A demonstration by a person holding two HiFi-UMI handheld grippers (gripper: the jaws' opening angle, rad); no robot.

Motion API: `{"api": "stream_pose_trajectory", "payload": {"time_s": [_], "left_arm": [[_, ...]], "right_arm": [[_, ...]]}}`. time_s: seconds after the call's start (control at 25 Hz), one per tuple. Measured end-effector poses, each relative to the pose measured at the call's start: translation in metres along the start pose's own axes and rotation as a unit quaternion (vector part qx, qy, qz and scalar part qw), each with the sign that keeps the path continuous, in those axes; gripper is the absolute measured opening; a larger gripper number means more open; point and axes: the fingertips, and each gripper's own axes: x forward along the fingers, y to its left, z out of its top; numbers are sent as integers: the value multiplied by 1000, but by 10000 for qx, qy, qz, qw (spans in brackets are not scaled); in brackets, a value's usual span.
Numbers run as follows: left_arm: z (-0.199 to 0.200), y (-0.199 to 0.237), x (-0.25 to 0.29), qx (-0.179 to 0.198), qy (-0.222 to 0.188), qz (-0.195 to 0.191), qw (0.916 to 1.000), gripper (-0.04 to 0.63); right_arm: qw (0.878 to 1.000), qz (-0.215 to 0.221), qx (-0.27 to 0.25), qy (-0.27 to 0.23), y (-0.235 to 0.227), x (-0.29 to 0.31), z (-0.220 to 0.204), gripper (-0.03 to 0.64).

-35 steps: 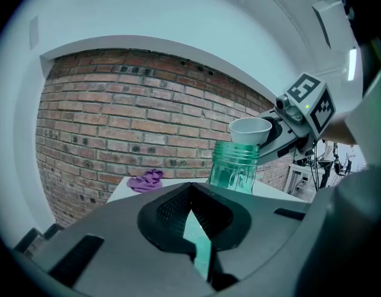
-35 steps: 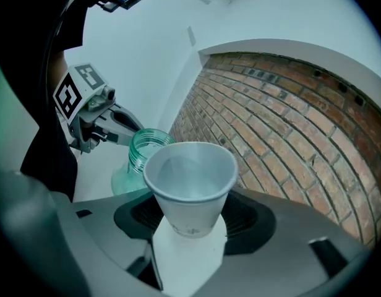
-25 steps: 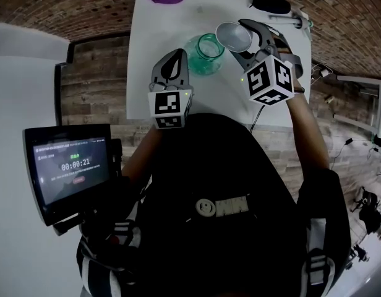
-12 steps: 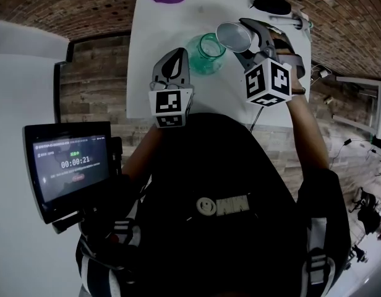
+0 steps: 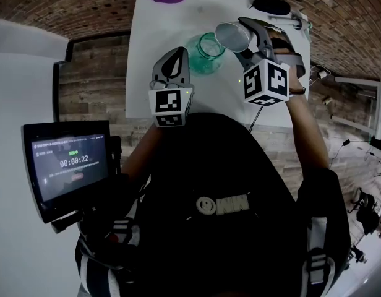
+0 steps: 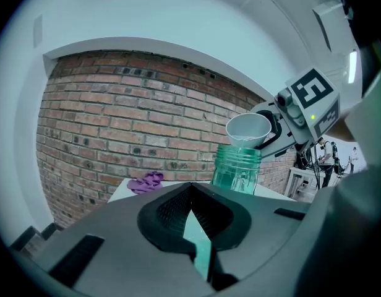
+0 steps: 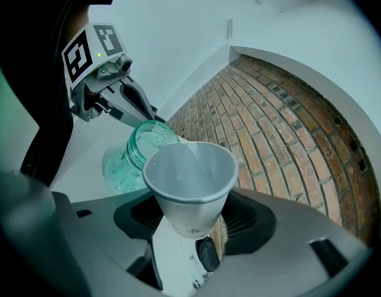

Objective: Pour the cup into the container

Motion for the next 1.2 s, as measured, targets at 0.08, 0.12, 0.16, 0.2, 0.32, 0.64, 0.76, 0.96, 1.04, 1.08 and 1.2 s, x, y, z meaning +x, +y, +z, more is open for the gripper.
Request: {"api": "stream_pose_trajectory", "payload": {"time_s": [0.08,0.12,0.16,0.2,0.32,0.64,0.76,0.96,1.04,1.08,1.2], "left_arm": [[0,0,0,-15,4,11,10000,0],[0,0,0,-30,5,13,10000,0],[1,0,0,-45,2,16,10000,0],[1,0,0,-60,3,20,10000,0],[1,0,0,-78,-15,19,10000,0],[-2,-1,0,-80,39,-19,10000,0],[-1,-2,0,-51,9,-27,10000,0],[-1,-2,0,-50,43,-47,10000,0],[0,-2,0,-59,5,-55,10000,0],[0,-2,0,-65,3,-57,10000,0],[-1,-3,0,-65,23,-60,10000,0]], "right_arm": [[10000,-3,-32,21,-1,0,0,278],[10000,-3,-43,28,-1,0,0,278],[10000,-1,-54,33,-2,0,0,278],[10000,0,-67,41,-2,1,0,278],[9999,1,-102,71,-1,1,-1,278],[9998,-39,-140,110,-2,0,-1,278],[9998,-37,-151,120,-2,0,-1,278],[9997,-23,-191,158,-2,-1,0,278],[9996,-21,-212,167,-2,-1,0,278],[9996,-19,-224,171,-2,-1,0,278],[9995,-7,-246,172,-2,-1,0,278]]}}
